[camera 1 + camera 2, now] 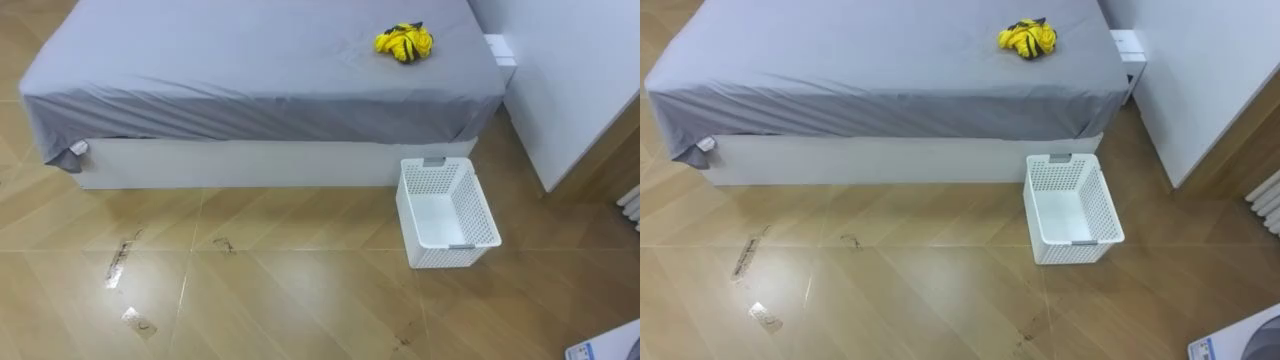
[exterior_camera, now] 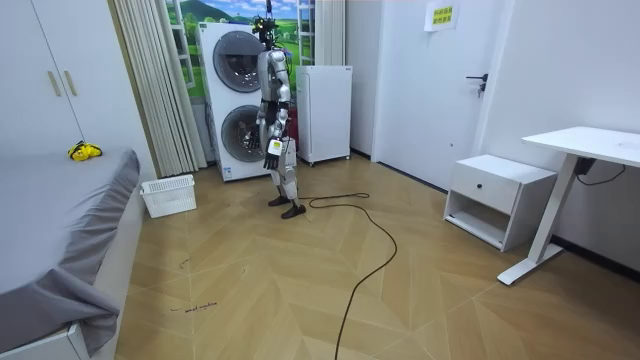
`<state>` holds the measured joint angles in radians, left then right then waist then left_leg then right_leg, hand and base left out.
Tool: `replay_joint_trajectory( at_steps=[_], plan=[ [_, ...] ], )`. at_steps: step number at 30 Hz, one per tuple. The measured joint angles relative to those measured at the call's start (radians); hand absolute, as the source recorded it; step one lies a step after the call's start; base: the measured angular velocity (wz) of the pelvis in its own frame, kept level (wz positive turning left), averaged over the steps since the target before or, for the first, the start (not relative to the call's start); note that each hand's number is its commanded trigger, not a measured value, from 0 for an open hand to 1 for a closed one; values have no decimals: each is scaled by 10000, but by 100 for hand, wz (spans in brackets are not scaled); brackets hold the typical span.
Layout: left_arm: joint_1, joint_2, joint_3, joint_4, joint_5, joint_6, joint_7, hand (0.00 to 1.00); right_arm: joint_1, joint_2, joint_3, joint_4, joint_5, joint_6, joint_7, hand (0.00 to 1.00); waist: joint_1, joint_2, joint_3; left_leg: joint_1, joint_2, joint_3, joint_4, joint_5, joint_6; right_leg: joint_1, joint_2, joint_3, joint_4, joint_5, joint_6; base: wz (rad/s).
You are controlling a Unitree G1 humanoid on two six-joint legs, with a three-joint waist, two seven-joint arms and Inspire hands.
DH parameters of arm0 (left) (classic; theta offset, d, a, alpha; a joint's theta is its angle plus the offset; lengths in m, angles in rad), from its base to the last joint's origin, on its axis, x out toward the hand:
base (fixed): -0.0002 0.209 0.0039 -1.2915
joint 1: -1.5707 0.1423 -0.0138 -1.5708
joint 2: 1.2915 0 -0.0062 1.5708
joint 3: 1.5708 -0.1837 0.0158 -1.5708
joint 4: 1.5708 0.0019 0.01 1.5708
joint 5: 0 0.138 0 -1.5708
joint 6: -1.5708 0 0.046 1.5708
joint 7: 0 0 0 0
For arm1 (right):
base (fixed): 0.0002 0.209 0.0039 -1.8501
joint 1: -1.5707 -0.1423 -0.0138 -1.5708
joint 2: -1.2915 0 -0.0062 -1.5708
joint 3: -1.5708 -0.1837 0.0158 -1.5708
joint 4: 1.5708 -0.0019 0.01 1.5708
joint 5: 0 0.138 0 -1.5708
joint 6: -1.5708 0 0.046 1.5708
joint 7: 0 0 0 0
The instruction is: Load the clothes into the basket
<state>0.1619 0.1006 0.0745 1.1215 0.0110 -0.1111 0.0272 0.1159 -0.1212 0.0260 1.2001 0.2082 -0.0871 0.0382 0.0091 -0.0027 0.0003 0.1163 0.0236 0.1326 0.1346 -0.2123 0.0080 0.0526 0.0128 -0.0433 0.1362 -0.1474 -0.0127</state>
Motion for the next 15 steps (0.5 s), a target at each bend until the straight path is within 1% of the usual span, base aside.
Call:
replay_joint_trajectory(
  at_steps=[5,6,11,15],
  plan=[
    [-2,-1,-4,2,-2,0,0,0,6,0,0,0,0,-16,-2,0,-19,25,15,-2,0,2,-14,-7,7,-8,2,2,-13,0,0,0],
    [-4,-2,-18,7,-4,0,1,0,4,-1,0,-1,-2,-24,-8,0,-21,56,30,-3,0,1,-15,-12,11,-9,3,-1,-12,0,0,0],
    [-6,-15,-54,8,-22,0,7,0,-3,-1,-11,-6,1,-39,-17,0,-35,89,36,-7,0,1,-15,-25,13,-12,3,-1,-14,-2,3,0],
    [-9,-21,-208,8,-20,2,47,0,-22,-1,-14,-4,5,-35,-17,0,-50,112,16,-6,-3,-2,-17,-26,14,-5,-1,-8,-13,-9,12,0]
  ],
)
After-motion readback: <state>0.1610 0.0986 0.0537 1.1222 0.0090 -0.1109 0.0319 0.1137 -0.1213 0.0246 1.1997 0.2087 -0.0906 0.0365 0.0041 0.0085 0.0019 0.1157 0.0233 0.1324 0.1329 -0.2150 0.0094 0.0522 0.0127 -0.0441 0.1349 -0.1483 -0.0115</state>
